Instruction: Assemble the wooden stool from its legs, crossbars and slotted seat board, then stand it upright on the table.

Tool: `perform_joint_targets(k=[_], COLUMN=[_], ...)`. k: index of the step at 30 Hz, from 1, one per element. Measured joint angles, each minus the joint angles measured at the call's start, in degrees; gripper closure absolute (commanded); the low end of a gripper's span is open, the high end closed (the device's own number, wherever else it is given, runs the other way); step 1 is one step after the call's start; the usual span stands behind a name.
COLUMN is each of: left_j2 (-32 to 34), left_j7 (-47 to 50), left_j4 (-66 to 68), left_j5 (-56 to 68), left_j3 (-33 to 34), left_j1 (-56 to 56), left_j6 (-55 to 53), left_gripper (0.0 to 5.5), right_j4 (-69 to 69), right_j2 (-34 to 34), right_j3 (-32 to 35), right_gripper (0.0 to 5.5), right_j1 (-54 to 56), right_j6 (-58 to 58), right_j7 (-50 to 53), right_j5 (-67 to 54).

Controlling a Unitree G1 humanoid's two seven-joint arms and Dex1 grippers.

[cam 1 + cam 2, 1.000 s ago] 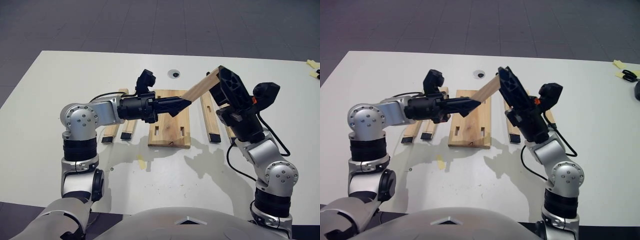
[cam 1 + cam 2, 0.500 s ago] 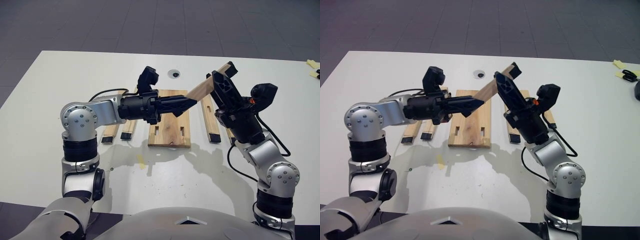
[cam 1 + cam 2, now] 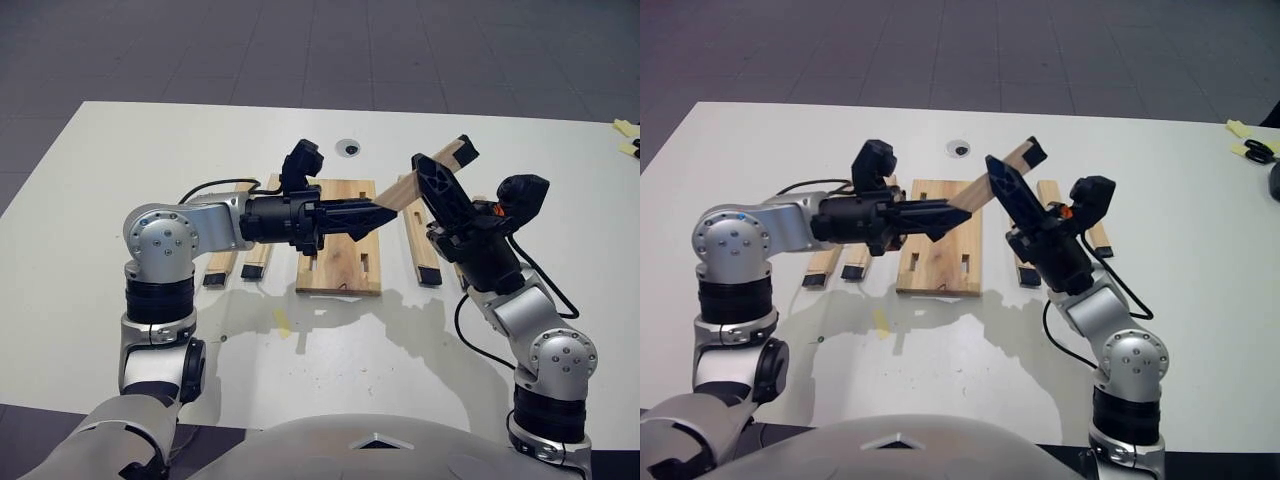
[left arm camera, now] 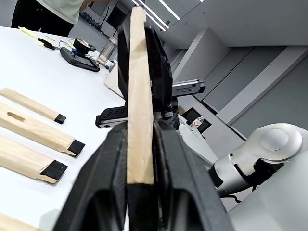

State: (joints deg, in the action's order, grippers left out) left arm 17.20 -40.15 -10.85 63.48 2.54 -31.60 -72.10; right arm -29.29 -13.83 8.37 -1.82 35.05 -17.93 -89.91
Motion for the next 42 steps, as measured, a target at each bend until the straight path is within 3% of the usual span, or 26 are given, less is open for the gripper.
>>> perform_joint_targets(k=[5, 12, 17, 24, 42], left_j2=[1.36, 1.44, 1.39, 1.58, 1.78], left_j7=[1.29, 10.93, 18.47, 17.64, 15.82], left_j4=[3.45, 8.14, 9.98, 10.73, 12.94], left_j5=[-3.10, -5.94, -17.08, -22.95, -25.77], left_j3=[1.48, 12.25, 10.87, 7.11, 7.45], left_j1=[-0.61, -4.02, -4.02, -2.59, -0.51], left_j6=[3.36, 12.42, 21.00, 24.61, 26.33], left_gripper=[3.14, 2.00, 1.21, 0.15, 0.10], right_j4=[-0.03, 4.14, 11.85, 22.40, 31.87], right_j2=[1.38, 2.10, 1.81, 2.41, 8.41], right_j3=[-0.32, 2.34, 1.86, -0.19, 0.47], right_gripper=[5.09, 5.09, 5.09, 5.09, 5.09], right_j1=[0.19, -2.01, 0.44, 6.21, 10.64], right_j6=[-3.93, -12.25, -17.96, -24.66, -29.14], right_j7=[2.51, 10.95, 15.99, 13.89, 9.77], right_j5=[9.80, 32.62, 50.93, 62.77, 65.53])
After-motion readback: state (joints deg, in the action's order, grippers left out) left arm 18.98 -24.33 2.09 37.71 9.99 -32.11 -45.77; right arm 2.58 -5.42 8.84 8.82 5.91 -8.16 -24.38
